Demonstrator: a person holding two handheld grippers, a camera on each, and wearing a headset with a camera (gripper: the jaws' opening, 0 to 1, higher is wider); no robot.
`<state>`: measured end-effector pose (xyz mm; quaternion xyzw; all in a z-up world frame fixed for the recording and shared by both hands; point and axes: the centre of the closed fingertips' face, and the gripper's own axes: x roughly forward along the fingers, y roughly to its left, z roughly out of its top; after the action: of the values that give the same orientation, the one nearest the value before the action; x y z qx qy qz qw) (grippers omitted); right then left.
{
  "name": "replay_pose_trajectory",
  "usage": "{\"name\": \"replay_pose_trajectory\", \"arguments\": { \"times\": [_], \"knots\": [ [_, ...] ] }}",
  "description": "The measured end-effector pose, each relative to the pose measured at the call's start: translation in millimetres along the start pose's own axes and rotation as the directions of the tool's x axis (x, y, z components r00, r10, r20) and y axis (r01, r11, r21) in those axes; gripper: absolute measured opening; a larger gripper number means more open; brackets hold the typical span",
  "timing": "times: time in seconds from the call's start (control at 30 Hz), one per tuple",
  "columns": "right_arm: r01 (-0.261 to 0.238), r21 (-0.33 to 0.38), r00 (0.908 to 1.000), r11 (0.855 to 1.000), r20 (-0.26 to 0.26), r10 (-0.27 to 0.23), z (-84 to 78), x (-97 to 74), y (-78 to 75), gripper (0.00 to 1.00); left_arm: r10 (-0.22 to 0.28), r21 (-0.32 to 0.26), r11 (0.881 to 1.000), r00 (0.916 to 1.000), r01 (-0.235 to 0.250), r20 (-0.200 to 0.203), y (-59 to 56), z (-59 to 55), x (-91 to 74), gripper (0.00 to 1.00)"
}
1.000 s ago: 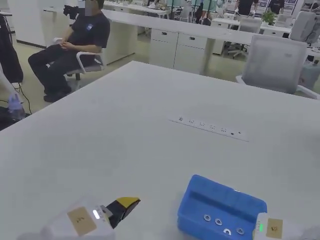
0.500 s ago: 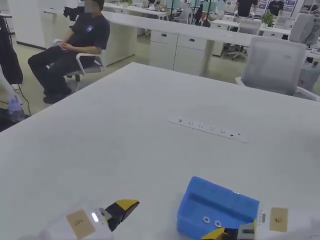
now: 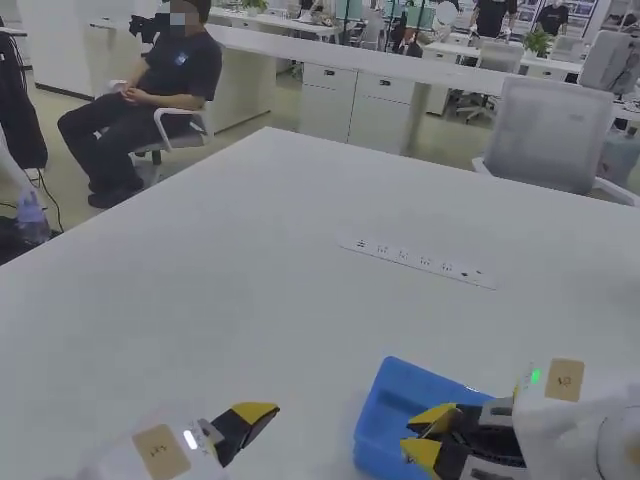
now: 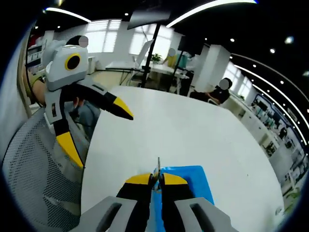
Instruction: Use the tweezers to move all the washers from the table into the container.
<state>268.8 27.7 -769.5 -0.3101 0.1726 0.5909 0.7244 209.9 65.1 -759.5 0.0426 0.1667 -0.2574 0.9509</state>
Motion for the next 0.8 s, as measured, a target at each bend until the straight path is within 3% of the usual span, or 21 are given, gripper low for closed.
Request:
{"name": "replay_pose_trajectory", "arguments": {
  "times": [0.1, 0.2, 0.33, 0.53, 0.67, 0.77, 0.8],
  "knots": [
    [0.004, 0.044, 0.9999, 0.999, 0.016, -0.005, -0.6, 5.3, -8.8, 0.03, 0.002, -0.001, 1.0, 1.0, -0.002, 0.003, 0.2, 0.4, -0.2, 0.73],
    [0.002, 0.155, 0.9994, 0.988, 0.034, -0.008, -2.6, 11.9, -18.7, 0.03, 0.003, -0.002, 1.0, 1.0, -0.003, 0.003, 0.6, 0.2, -0.5, 0.73],
    [0.015, 0.17, 0.9998, 0.985, 0.008, -0.016, -9.4, 20.4, -32.4, 0.03, 0.003, -0.005, 1.0, 1.0, -0.003, 0.005, 0.7, 0.6, -0.5, 0.73],
    [-0.012, 0.223, 0.9999, 0.975, 0.002, 0.012, -18.3, 34.5, -41.5, 0.03, -0.006, 0.004, 1.0, 1.0, 0.006, 0.0, -1.1, -0.2, 0.3, 0.73],
    [-0.03, 0.266, 0.9994, 0.964, -0.01, 0.034, -25.5, 43.7, -46.2, 0.03, 0.003, -0.003, 1.0, 1.0, -0.003, 0.004, 1.1, 0.4, -0.2, 0.73],
    [-0.042, 0.334, 0.998, 0.942, -0.031, 0.055, -33.6, 50.2, -49.4, 0.03, -0.003, -0.009, 1.0, 1.0, 0.003, 0.007, 0.3, 0.6, -0.2, 0.73],
    [-0.04, 0.337, 0.9978, 0.941, -0.036, 0.055, -35.8, 51.9, -51.2, 0.03, -0.011, -0.016, 1.0, 0.9998, 0.011, 0.014, -1.4, 1.9, 0.1, 0.74]
  ]
}}
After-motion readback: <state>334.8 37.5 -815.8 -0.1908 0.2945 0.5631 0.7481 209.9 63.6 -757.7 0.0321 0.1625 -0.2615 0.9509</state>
